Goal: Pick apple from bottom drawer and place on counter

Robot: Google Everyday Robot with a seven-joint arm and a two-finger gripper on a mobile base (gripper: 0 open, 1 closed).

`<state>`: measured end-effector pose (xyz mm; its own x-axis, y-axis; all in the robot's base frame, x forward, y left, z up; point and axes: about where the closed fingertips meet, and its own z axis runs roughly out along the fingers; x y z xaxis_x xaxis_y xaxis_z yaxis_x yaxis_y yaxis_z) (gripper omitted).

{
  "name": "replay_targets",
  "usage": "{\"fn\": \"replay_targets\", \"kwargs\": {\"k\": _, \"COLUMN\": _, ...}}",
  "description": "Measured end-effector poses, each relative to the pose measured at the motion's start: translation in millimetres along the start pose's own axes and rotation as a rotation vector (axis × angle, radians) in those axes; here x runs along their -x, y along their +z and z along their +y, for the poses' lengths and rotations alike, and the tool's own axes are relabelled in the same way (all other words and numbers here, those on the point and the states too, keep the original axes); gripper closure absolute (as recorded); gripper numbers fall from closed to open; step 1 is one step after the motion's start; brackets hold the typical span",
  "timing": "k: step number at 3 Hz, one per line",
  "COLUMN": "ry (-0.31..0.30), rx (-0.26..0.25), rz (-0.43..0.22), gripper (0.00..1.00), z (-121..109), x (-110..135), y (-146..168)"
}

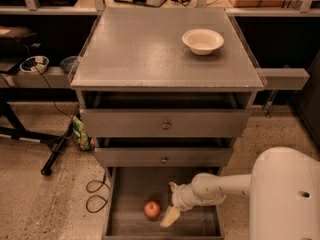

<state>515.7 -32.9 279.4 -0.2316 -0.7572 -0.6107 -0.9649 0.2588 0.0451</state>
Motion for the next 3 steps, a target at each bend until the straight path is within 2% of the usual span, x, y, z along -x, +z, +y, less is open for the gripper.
{"fn": "replay_targets", "kwargs": {"k": 2, "ry": 0.006, "rx": -0.018, "rz": 0.021, "gripper": 0.00, "z": 11, "x": -9, "y": 30}}
{"fn": "replay_targets", "kwargs": {"k": 3, "ry": -0.003, "rx": -0.003, "rz": 0.054, "gripper": 0.00, "z": 1, "x": -8, "y": 61}}
